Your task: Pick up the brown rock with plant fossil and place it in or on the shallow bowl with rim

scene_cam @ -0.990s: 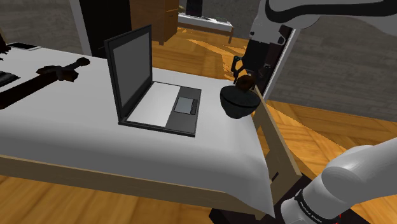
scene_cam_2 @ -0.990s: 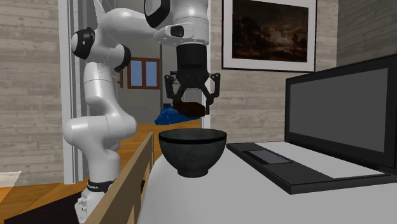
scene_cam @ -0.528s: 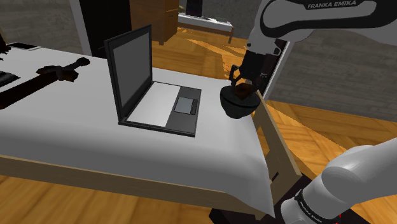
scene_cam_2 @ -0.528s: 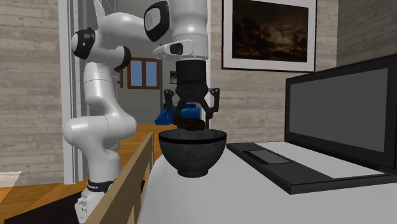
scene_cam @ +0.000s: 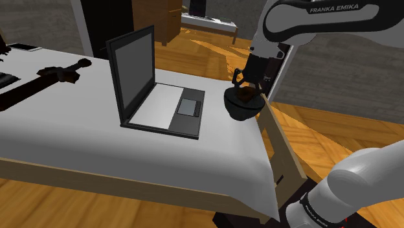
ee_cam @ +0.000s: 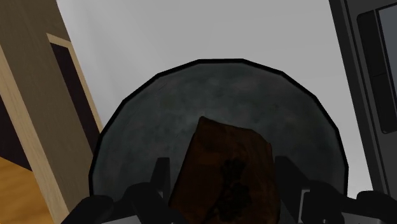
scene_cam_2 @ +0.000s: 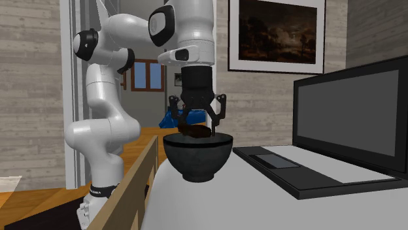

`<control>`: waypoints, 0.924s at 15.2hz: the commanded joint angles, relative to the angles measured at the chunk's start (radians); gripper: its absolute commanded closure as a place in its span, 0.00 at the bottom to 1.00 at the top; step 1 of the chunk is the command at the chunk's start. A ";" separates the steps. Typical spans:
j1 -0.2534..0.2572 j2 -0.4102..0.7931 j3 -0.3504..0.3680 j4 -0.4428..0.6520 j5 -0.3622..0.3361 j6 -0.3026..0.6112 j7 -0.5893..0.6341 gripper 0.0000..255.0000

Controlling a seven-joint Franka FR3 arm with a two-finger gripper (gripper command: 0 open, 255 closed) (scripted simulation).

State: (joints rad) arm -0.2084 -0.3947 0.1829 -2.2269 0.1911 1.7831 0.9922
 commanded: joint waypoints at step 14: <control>-0.008 0.009 -0.015 0.133 -0.012 -0.125 0.004 0.00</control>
State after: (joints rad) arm -0.2157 -0.3874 0.1685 -2.0980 0.1798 1.6613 0.9965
